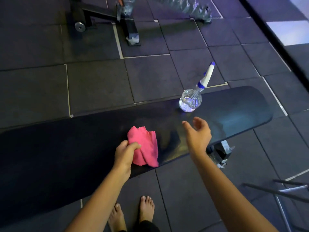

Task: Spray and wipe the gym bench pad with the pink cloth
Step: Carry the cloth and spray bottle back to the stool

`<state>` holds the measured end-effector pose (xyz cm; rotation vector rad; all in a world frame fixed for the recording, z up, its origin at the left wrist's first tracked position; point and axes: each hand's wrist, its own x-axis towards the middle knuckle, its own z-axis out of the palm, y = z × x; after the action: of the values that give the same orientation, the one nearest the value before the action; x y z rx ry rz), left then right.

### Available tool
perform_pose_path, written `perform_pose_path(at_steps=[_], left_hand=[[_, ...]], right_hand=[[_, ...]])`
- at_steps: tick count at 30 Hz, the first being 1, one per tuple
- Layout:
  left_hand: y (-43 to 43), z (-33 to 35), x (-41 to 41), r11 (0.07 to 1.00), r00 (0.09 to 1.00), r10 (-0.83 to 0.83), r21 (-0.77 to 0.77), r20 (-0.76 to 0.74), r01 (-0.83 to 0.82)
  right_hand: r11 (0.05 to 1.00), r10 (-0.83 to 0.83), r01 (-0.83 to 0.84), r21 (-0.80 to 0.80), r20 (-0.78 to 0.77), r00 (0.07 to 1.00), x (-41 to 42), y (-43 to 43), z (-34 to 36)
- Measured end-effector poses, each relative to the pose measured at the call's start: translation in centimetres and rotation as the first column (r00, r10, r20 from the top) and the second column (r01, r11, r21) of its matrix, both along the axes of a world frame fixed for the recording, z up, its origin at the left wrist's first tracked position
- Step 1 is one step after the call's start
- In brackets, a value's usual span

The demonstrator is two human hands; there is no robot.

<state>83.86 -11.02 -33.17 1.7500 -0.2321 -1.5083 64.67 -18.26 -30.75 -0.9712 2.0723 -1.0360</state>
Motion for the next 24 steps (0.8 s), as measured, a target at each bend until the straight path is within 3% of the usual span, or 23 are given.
perform_pose_path(at_steps=[2, 7, 15, 18, 24], left_hand=[[-1.3, 1.3, -0.5, 0.998, 0.986, 0.039, -0.037, -0.164, -0.046], [-5.8, 4.1, -2.3, 0.990, 0.949, 0.073, -0.096, -0.307, -0.107], [-11.5, 3.5, -3.7, 0.983, 0.951, 0.032, -0.164, -0.308, -0.086], [-12.1, 3.0, -3.9, 0.985, 0.953, 0.016, -0.160, -0.303, -0.068], [-11.2, 5.7, -4.3, 0.980, 0.954, -0.085, -0.197, -0.287, 0.028]], right_hand=[[0.999, -0.050, 0.050, -0.014, 0.037, 0.998, -1.3, -2.4, 1.2], [0.996, 0.033, -0.032, -0.085, 0.009, 0.999, -3.4, -7.9, 3.5], [0.990, 0.086, -0.089, -0.112, -0.036, 0.996, -3.6, -15.0, 1.4], [0.990, 0.094, -0.108, -0.095, -0.143, 0.985, -3.5, -15.0, 0.8], [0.989, 0.085, -0.104, -0.108, -0.164, 0.983, -5.4, -11.3, 4.6]])
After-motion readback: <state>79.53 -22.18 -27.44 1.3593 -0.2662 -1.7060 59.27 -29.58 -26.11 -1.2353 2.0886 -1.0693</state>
